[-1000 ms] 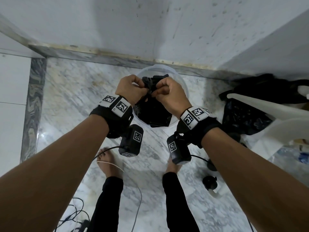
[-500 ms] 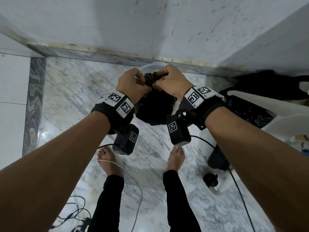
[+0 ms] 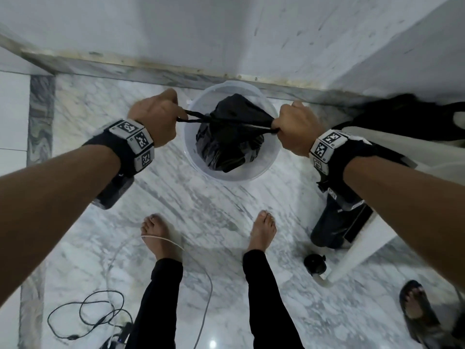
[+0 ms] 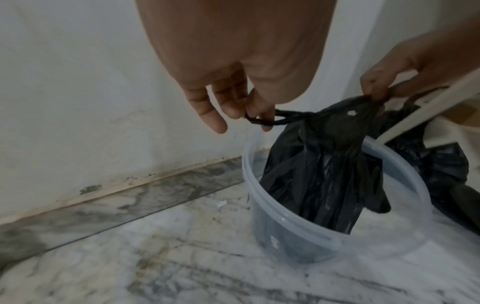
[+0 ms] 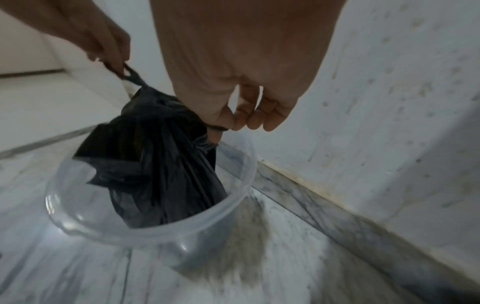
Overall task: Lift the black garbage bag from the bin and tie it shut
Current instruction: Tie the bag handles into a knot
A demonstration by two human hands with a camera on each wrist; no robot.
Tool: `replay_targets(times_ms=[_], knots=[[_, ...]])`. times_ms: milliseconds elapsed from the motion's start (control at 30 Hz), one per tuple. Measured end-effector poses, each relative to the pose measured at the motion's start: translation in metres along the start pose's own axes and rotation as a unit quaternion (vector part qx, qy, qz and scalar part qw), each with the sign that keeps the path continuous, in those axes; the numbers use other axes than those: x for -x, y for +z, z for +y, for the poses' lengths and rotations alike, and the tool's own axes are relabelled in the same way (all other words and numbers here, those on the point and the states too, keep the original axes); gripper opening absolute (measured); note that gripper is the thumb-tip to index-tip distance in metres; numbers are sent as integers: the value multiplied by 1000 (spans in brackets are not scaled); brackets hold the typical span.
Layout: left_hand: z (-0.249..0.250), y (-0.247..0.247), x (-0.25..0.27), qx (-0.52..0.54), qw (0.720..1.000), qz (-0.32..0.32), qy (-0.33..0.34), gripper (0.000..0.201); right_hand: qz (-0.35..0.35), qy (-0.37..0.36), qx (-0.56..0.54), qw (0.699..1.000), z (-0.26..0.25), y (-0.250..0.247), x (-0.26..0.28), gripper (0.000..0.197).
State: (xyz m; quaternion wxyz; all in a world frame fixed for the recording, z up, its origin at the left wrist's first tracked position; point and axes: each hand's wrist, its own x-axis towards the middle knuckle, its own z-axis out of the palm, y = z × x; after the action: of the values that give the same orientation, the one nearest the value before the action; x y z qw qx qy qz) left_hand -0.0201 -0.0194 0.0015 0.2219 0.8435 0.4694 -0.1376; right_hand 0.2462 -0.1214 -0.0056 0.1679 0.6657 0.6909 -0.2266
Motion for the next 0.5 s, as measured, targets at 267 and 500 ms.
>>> replay_targets(times_ms=[267,500], knots=[[-13,1,6,81,994,24,72,21,45,31,-191,980,39,13,18,15],[1,-9,-1,481,857,-28,-181,16,54,17,-446,893,21,-22,33,21]])
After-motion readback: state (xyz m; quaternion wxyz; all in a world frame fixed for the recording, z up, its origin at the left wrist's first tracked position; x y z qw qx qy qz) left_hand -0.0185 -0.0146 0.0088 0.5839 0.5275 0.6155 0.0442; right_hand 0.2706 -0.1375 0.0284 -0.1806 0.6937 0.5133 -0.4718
